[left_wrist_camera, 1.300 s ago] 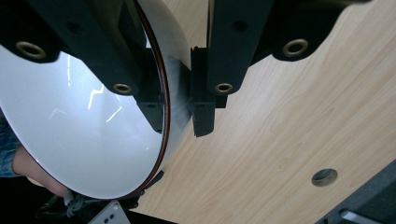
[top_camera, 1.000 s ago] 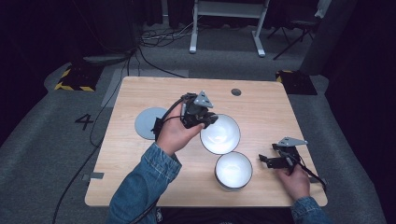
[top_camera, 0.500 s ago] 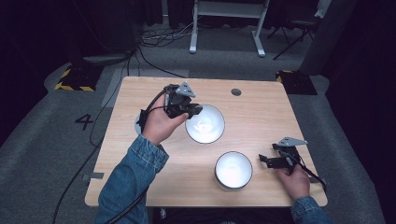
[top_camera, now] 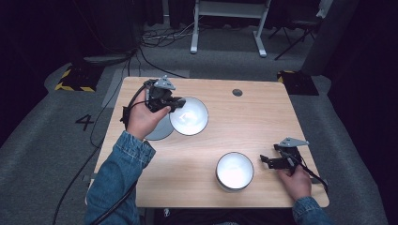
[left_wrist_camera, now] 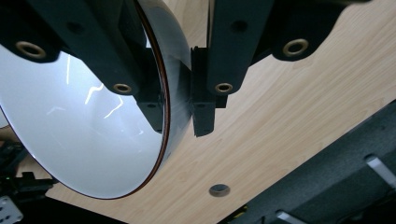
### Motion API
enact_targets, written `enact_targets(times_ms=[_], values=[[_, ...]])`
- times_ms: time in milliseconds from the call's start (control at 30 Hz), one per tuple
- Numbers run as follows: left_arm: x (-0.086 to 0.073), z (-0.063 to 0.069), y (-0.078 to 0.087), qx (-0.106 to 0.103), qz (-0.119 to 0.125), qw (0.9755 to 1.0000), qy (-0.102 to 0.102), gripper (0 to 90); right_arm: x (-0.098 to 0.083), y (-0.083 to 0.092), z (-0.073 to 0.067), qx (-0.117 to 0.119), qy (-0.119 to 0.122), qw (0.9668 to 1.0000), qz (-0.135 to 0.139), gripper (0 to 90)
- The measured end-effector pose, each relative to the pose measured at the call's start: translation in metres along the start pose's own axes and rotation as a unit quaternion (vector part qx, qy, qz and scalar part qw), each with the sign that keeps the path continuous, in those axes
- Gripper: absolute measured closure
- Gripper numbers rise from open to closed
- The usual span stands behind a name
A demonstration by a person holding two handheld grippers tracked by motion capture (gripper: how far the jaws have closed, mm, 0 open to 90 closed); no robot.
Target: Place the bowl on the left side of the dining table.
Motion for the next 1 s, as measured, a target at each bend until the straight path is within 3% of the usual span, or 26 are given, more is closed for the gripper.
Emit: enact_targets(times_ms=[100,133,167,267,433,500,800,1000], values=[[-0.002,-0.007,0.007,0.003,0.003,1.0000,0.000,80.1,0.000,0.000,0.000,0.000,0.000,1.0000,0.000,15.2],[-0.005,-0.013,0.014,0.008,0.009,0.9999,0.012,80.1,0.000,0.000,0.000,0.000,-0.001,1.0000,0.000,15.2],[-0.005,-0.013,0.014,0.008,0.009,0.9999,0.012,80.1,0.000,0.000,0.000,-0.001,-0.001,1.0000,0.000,15.1],[-0.009,-0.027,0.023,0.026,0.011,0.9995,0.016,80.1,0.000,0.000,0.000,0.000,-0.001,1.0000,0.000,15.2],[-0.012,-0.035,0.031,0.034,0.016,0.9990,0.024,80.0,0.000,0.000,0.000,0.000,0.000,1.0000,0.000,15.2],[-0.012,-0.042,0.036,0.039,0.027,0.9981,0.038,80.0,0.000,0.000,0.000,-0.001,-0.002,1.0000,0.000,15.2],[-0.018,-0.066,0.045,0.067,0.016,0.9965,0.048,79.8,0.000,0.000,0.000,0.000,0.000,1.0000,0.000,15.1],[-0.031,-0.085,0.046,0.086,0.004,0.9932,0.079,79.9,0.000,0.000,0.000,0.000,0.000,1.0000,0.000,15.1]])
Point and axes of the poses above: each handheld gripper's, and its own axes: y roughly backward along the jaws, x roughly out of its top, z roughly to its right, the point moved 8 cm from there along -y, roughly forward along the jaws, and after that the axes turned 11 degrees about z, right-handed, at the moved point
